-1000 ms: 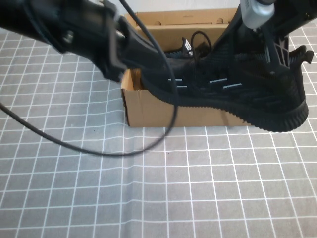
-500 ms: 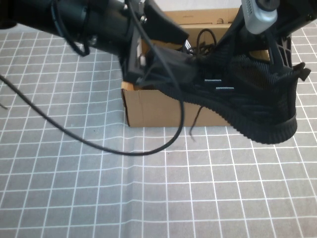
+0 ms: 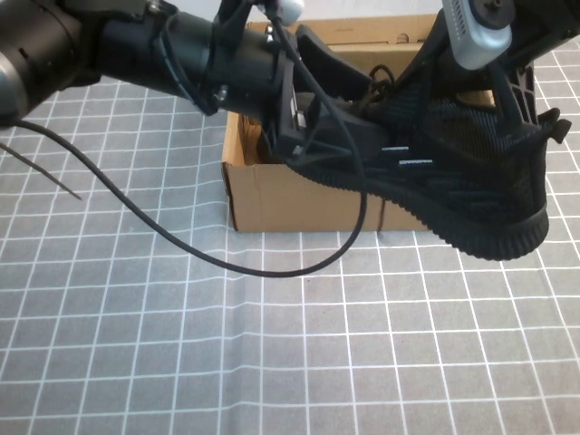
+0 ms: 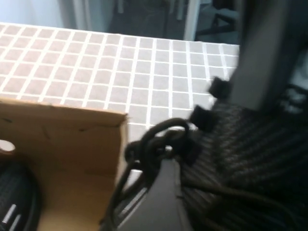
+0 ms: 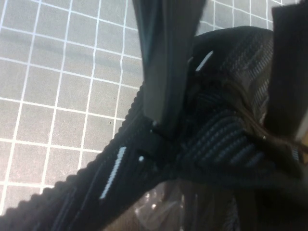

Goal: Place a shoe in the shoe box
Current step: Hand over the shoe, then place the shoe in the shoe box

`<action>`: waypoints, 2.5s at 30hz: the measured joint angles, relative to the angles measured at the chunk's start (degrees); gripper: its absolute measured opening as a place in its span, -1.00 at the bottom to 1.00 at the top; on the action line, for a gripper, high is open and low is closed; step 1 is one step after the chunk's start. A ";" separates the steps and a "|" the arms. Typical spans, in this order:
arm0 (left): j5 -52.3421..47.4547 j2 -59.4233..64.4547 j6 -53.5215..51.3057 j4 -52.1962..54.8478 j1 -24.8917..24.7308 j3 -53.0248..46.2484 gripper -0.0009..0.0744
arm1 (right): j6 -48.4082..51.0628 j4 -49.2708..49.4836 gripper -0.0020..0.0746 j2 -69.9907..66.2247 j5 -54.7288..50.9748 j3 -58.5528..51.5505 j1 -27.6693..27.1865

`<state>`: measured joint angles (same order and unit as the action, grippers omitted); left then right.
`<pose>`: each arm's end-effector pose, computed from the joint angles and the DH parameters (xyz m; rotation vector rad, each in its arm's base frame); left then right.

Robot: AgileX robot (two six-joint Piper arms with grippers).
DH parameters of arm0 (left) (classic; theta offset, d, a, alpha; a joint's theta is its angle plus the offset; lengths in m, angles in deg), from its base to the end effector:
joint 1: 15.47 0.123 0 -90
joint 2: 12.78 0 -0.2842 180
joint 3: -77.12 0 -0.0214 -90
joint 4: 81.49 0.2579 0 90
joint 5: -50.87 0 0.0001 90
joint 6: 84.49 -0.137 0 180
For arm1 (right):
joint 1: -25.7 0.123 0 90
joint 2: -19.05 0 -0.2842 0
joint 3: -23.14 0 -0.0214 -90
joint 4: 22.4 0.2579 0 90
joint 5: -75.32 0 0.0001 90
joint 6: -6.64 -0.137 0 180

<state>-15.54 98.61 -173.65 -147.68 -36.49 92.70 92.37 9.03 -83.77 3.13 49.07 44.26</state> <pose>0.3431 -0.2549 0.3268 1.5143 1.4836 -0.9220 0.3342 0.1840 0.3805 -1.8678 1.4879 0.2149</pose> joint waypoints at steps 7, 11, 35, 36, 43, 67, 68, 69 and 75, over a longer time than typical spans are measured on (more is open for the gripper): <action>5.57 0.09 -0.12 -3.95 -0.08 0.00 0.65 | 0.00 0.00 -0.96 0.00 0.19 0.00 0.00; 6.06 0.09 10.05 -5.31 -0.13 0.00 0.65 | 0.00 -0.25 -0.96 0.00 0.56 0.00 -0.04; 4.53 0.09 -4.38 2.91 -0.13 5.58 0.54 | 0.00 -0.38 -0.96 0.00 -0.03 0.00 -0.04; 4.53 0.12 -4.68 2.91 -0.13 5.58 0.53 | 0.00 -0.38 -0.96 0.00 -0.02 0.00 -0.04; 3.91 2.77 -5.21 2.56 -1.39 5.72 0.51 | 0.58 -1.08 -0.96 -0.07 -0.02 0.00 -0.04; 1.67 6.81 -1.37 3.90 -4.72 5.80 0.51 | 1.92 -1.80 -0.96 -0.22 -0.96 0.00 -0.04; 2.00 6.81 -0.98 3.90 -4.72 5.80 0.51 | 1.92 -1.80 -0.96 -0.22 -0.86 0.00 -0.04; 2.27 6.81 -0.67 3.90 -4.72 5.80 0.49 | 1.92 -1.80 -0.96 -0.22 -0.56 0.00 -0.04; 3.37 6.81 0.28 3.90 -4.83 5.80 -0.02 | 1.92 -1.74 -0.96 -0.22 -0.11 0.00 -0.04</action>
<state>-12.17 105.42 -173.37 -143.78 -41.32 98.50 94.29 7.29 -83.99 3.02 49.07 44.23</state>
